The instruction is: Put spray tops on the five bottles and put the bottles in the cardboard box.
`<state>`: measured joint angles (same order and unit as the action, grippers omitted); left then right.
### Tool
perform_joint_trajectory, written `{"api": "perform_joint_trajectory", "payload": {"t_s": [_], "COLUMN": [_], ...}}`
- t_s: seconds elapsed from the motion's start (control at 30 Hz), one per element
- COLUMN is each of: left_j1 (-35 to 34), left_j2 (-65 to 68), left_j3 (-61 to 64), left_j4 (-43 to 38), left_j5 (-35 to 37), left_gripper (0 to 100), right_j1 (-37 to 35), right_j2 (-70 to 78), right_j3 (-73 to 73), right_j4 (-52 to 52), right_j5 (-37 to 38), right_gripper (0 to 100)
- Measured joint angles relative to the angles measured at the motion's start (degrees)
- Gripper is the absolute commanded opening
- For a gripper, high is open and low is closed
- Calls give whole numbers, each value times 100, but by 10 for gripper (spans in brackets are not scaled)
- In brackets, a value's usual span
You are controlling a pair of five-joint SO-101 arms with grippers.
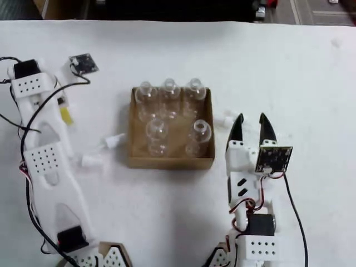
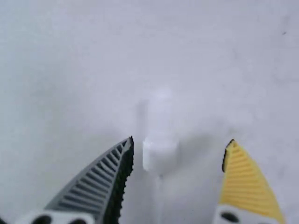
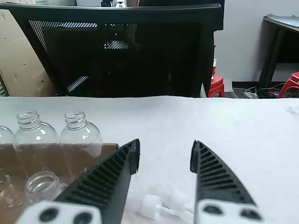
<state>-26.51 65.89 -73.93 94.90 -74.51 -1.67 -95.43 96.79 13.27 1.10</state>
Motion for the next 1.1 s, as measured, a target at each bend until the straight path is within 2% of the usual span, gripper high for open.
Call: {"api": "perform_joint_trajectory", "payload": {"t_s": [1.1], "left_j1": [264], "left_j2": [202], "left_j3": [0], "left_j4": [-132], "left_j5": [26], "left_gripper": [294], "right_j1": [-9], "right_j2": [0], "right_j3": [0], "right_j4": [0], "right_j5": [0], "right_gripper": [157]}}
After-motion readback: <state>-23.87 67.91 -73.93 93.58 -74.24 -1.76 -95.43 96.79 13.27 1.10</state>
